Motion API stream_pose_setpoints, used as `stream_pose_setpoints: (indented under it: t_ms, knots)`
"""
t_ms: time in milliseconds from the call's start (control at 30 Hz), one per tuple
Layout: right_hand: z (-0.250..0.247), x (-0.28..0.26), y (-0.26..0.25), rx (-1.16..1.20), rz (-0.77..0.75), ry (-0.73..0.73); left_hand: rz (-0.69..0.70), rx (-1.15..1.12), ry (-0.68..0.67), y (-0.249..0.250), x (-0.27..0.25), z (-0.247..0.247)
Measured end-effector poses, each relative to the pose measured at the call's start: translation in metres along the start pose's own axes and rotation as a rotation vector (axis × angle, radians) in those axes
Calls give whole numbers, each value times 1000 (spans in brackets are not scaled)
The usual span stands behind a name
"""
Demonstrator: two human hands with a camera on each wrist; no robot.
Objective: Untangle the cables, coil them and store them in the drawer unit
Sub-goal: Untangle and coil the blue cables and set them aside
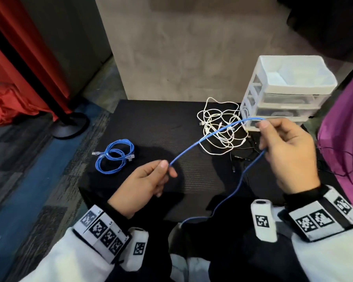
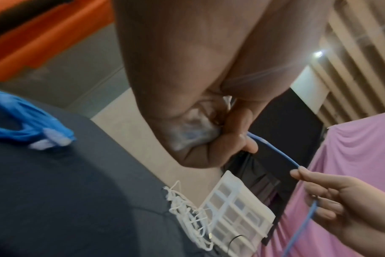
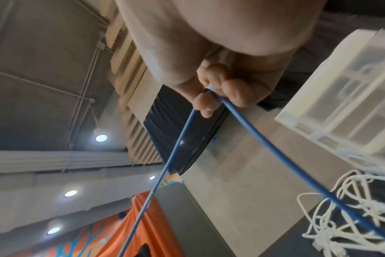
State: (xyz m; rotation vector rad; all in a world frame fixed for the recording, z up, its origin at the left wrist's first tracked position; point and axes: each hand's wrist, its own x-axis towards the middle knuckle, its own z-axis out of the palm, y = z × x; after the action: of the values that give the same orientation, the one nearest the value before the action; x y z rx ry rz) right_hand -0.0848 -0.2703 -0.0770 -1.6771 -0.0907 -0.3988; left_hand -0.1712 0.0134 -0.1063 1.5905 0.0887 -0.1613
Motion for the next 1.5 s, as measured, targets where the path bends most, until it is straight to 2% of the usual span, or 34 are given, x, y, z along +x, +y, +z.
stream_pose_setpoints:
  t_ms: [100,167,233,333,400,467,533,600,667,700,767,867,1067,1167,1333,1500]
  knots:
    - [-6,-1,17,-92,12,11,-62,-108,-2,-7,-5,-3]
    - [-3,-10,32,-242,6,-97,-90,-303,15,-4,-5,-1]
    - [3,-25,46,-473,18,-342,-91,-546,31,6,-3,2]
    - [19,-61,48,-639,-19,-858,-72,-714,56,16,3,4]
    - [33,-83,35,-606,-58,-1134,-50,-665,36,16,7,7]
    - [41,-91,17,-475,-81,-1236,-53,-494,19,13,7,12]
    - [46,-87,2,-378,-142,-1160,-71,-316,-5,6,4,19]
    - [46,-74,-4,-346,-212,-946,-73,-233,-79,2,-2,26]
    - [44,-61,-5,-332,-213,-735,-72,-177,-170,2,-7,31]
    - [44,-57,-5,-309,-197,-677,-63,-156,-204,2,-8,32]
    - [44,-53,-1,-183,-114,-687,-49,-167,-244,4,-9,33]
    - [40,-54,3,58,119,-798,-69,-263,-264,5,-11,35]
    - [39,-60,1,305,333,-696,-108,-367,-422,6,-18,27]
    - [41,-60,-1,391,448,-678,-128,-414,-455,4,-21,25]
    - [46,-63,-6,355,536,-649,-173,-334,-337,1,-19,27]
    - [47,-62,-5,296,503,-597,-109,-148,-24,-11,-11,35]
